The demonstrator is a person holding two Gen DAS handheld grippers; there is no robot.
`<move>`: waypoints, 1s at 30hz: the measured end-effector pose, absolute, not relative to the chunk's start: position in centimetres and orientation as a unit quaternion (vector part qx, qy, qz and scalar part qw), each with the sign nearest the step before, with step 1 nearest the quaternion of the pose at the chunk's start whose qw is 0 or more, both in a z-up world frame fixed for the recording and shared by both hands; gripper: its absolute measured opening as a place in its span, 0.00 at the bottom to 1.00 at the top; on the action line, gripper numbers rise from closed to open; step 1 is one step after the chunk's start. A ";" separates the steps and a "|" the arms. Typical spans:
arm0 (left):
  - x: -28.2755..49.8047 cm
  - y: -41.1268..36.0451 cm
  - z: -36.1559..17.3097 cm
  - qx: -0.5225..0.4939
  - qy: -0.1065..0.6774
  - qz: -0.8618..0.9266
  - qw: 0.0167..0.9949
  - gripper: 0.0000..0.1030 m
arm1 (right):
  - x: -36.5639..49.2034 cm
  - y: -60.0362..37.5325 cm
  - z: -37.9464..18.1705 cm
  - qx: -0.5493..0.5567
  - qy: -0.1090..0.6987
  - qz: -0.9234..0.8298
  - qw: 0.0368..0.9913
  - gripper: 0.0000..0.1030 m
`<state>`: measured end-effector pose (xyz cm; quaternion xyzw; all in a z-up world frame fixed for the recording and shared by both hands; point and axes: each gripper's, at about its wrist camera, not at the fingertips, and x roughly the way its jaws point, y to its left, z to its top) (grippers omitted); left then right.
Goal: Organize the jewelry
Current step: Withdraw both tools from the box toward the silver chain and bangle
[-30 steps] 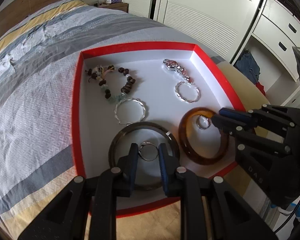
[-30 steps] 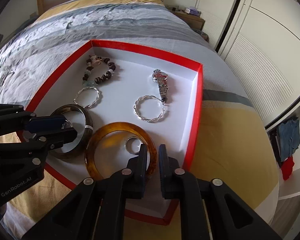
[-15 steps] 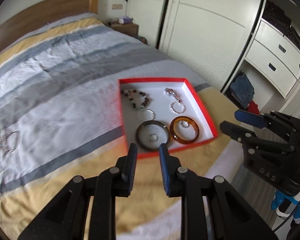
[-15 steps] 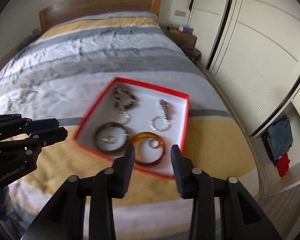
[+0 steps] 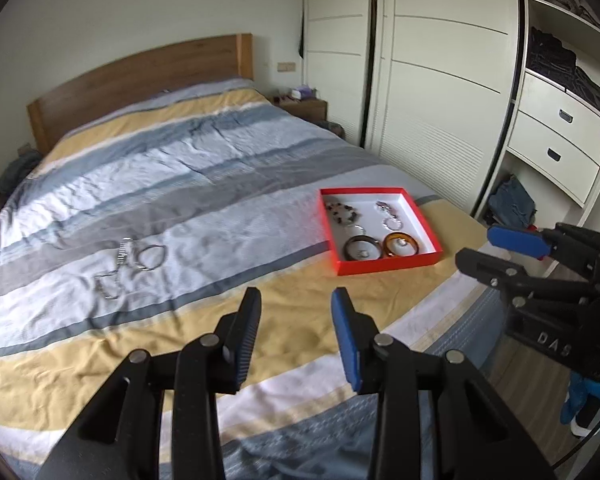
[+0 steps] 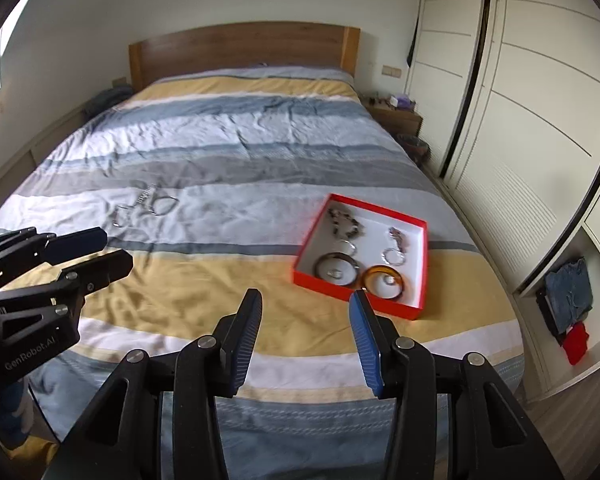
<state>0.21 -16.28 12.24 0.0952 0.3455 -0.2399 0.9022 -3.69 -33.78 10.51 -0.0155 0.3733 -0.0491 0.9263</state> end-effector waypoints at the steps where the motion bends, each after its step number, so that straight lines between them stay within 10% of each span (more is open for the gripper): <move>1: -0.3 -15.6 12.5 0.097 0.341 -0.235 0.905 0.34 | -4.5 -33.1 11.0 -0.017 0.369 -0.048 0.928 0.44; 15: -0.7 -4.9 13.4 0.054 0.333 -0.158 0.928 0.39 | -5.3 -26.3 14.8 -0.046 0.345 -0.007 0.937 0.46; 30: 15.0 6.0 5.1 0.031 0.384 -0.055 0.921 0.39 | 11.5 -20.5 8.1 -0.065 0.400 0.105 0.908 0.46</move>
